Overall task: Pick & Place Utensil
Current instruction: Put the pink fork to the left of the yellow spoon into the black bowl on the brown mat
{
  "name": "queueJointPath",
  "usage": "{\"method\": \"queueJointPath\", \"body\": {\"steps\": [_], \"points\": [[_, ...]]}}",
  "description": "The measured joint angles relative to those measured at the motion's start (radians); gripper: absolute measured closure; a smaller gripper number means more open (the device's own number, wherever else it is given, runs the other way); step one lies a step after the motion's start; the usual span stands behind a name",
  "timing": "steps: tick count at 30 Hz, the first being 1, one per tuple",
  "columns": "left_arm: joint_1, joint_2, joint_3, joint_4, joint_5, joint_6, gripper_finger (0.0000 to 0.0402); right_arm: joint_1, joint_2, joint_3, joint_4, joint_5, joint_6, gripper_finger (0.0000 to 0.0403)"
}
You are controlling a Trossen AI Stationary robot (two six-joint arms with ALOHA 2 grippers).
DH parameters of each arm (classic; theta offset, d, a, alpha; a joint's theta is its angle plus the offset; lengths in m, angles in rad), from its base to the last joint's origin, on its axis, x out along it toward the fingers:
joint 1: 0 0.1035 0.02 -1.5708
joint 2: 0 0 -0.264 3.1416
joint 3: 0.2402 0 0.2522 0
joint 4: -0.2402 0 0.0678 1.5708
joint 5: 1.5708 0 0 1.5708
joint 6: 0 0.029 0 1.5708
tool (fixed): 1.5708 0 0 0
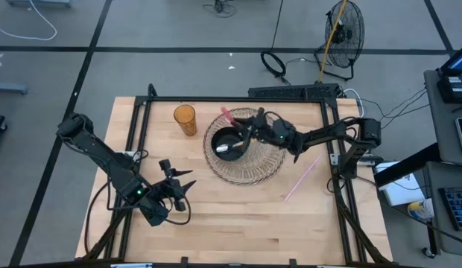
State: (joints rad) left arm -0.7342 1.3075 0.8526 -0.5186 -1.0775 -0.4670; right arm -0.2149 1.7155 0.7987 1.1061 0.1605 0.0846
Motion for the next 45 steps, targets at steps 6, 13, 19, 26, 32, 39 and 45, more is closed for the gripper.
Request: {"method": "queueJointPath", "body": {"steps": [6, 13, 19, 26, 32, 39, 45], "points": [[0.000, 0.000, 0.000, 0.008, -0.032, -0.003, 0.0220, -0.015, 0.062, 0.011, 0.067, 0.026, 0.045, 0.0348], [0.000, 0.000, 0.000, 0.049, -0.032, 0.013, 0.0220, -0.015, 0.190, 0.104, 0.091, 0.077, 0.087, 0.0348], [0.000, 0.000, 0.000, 0.049, -0.025, 0.021, 0.0220, -0.015, 0.254, 0.134, 0.087, 0.210, 0.144, 0.0348], [0.003, 0.000, 0.000, 0.051, -0.039, 0.039, 0.0220, -0.013, 0.293, 0.134, 0.084, 0.263, 0.166, 0.0348], [0.008, 0.000, 0.000, 0.059, -0.043, 0.039, 0.0220, -0.013, 0.296, 0.145, 0.090, 0.268, 0.138, 0.0348], [0.008, 0.000, 0.000, 0.072, -0.044, 0.044, 0.0220, -0.014, 0.296, 0.185, 0.000, 0.288, 0.109, 0.0348], [0.008, 0.000, 0.000, 0.076, -0.043, 0.046, 0.0220, -0.013, 0.296, 0.198, -0.075, 0.285, 0.124, 0.0348]]}}
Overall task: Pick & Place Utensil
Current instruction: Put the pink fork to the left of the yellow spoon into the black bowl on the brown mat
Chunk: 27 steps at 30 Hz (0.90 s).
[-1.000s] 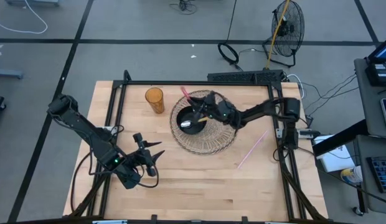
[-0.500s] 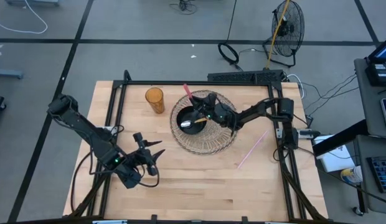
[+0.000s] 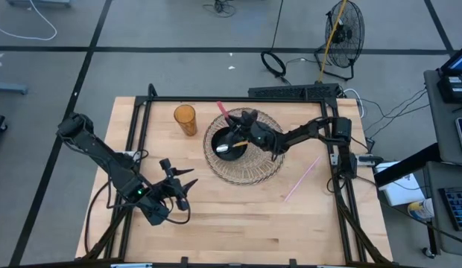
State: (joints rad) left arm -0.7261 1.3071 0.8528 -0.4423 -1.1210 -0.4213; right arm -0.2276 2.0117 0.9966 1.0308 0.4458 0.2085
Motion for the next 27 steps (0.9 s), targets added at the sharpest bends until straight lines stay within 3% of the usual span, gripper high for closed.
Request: {"method": "queueJointPath", "body": {"steps": [18, 27], "points": [[0.000, 0.000, 0.000, 0.007, 0.000, 0.001, 0.0220, -0.002, 0.000, 0.044, -0.158, -0.110, 0.014, 0.0348], [0.000, 0.000, 0.000, 0.008, 0.000, 0.001, 0.0220, -0.002, 0.000, 0.045, -0.068, -0.110, -0.016, 0.0348]]}}
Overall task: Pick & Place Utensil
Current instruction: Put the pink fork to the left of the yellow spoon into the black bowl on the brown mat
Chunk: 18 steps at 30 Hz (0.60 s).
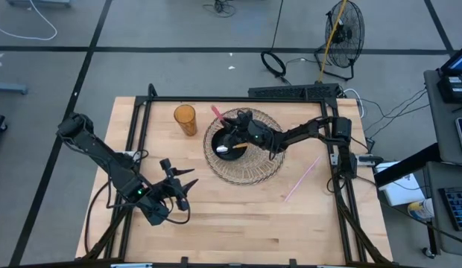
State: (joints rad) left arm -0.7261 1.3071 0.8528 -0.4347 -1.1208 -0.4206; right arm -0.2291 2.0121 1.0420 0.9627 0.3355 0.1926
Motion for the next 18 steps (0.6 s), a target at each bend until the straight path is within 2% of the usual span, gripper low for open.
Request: {"method": "queueJointPath", "body": {"steps": [5, 12, 18], "points": [[0.000, 0.000, 0.000, 0.000, 0.000, 0.000, 0.0220, 0.000, 0.003, 0.000, 0.025, 0.004, -0.008, 0.0348], [-0.002, 0.000, 0.000, -0.001, 0.006, 0.000, 0.0220, 0.018, 0.133, 0.047, 0.150, 0.028, 0.014, 0.0348], [-0.017, 0.000, 0.000, -0.003, 0.023, -0.001, 0.0220, 0.029, 0.195, 0.090, 0.137, 0.035, 0.035, 0.0348]]}}
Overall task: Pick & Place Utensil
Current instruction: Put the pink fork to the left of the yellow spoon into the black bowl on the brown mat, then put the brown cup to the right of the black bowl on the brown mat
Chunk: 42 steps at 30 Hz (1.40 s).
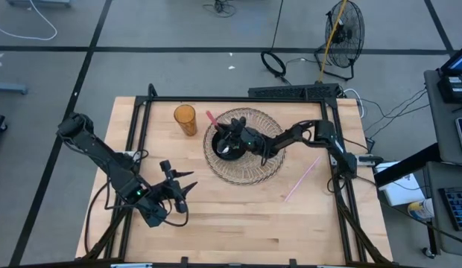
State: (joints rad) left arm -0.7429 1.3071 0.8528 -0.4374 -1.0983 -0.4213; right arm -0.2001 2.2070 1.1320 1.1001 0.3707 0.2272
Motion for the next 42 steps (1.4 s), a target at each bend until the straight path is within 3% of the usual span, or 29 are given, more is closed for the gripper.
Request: {"method": "queueJointPath", "body": {"steps": [9, 28, 36, 42], "points": [[0.004, 0.000, 0.000, -0.005, -0.001, 0.004, 0.0220, 0.000, 0.000, 0.002, -0.055, 0.025, -0.003, 0.0346], [0.005, 0.000, 0.000, -0.005, -0.001, -0.001, 0.0220, -0.001, 0.000, 0.002, -0.036, 0.025, -0.008, 0.0273], [0.005, 0.000, 0.000, -0.006, -0.001, -0.002, 0.0220, 0.016, -0.055, 0.002, -0.024, 0.018, -0.106, 0.0272], [0.005, 0.000, 0.000, -0.007, -0.018, 0.001, 0.0220, 0.057, -0.162, 0.002, -0.116, 0.018, -0.232, 0.0271]]}}
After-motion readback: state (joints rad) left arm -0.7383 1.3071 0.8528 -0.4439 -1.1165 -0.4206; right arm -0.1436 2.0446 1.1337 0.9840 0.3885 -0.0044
